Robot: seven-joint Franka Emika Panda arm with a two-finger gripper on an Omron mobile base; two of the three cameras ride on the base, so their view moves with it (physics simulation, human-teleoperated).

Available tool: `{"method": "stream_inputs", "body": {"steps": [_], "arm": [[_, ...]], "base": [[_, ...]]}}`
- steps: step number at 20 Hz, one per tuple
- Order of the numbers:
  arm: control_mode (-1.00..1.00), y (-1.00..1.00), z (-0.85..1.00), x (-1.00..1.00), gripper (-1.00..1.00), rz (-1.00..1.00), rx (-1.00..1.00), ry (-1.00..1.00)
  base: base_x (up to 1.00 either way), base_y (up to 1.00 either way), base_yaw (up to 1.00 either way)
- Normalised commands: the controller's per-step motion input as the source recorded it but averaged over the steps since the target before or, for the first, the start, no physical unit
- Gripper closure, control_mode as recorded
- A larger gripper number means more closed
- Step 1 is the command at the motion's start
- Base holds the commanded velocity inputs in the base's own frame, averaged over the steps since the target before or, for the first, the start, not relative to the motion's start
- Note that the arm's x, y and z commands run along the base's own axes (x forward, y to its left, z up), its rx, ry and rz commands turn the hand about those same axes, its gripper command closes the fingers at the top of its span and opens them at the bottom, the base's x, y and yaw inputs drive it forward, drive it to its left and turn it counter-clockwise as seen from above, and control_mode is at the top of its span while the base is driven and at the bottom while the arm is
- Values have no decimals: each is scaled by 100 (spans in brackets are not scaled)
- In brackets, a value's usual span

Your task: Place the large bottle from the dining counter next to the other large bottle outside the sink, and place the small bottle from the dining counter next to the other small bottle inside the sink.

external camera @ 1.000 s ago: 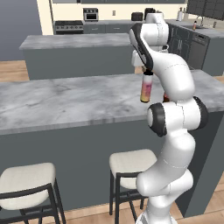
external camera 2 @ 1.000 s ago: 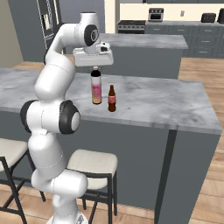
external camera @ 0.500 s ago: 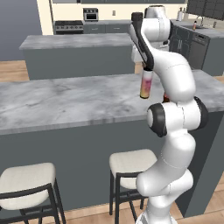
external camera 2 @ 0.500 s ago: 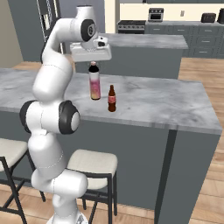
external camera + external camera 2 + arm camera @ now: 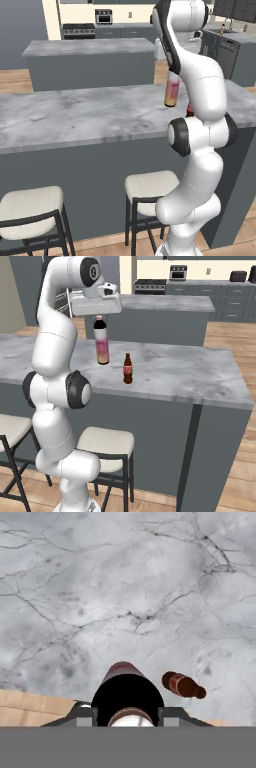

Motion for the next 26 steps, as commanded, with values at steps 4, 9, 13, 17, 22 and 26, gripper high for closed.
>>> {"method": "stream_inputs", "body": {"steps": [4,9,13,17,22,26], "arm": [[-100,0,0,-86,100,0,0,0],[-100,0,0,-89,100,0,0,0],[-100,0,0,-73,100,0,0,0],[-100,0,0,-64,100,0,0,0],[-100,0,-17,-51,100,0,0,-3],[-100,0,-29,-34,100,0,0,-7]], "base": [[0,0,0],[0,0,0],[0,0,0],[0,0,0],[0,0,0],[0,0,0]]}}
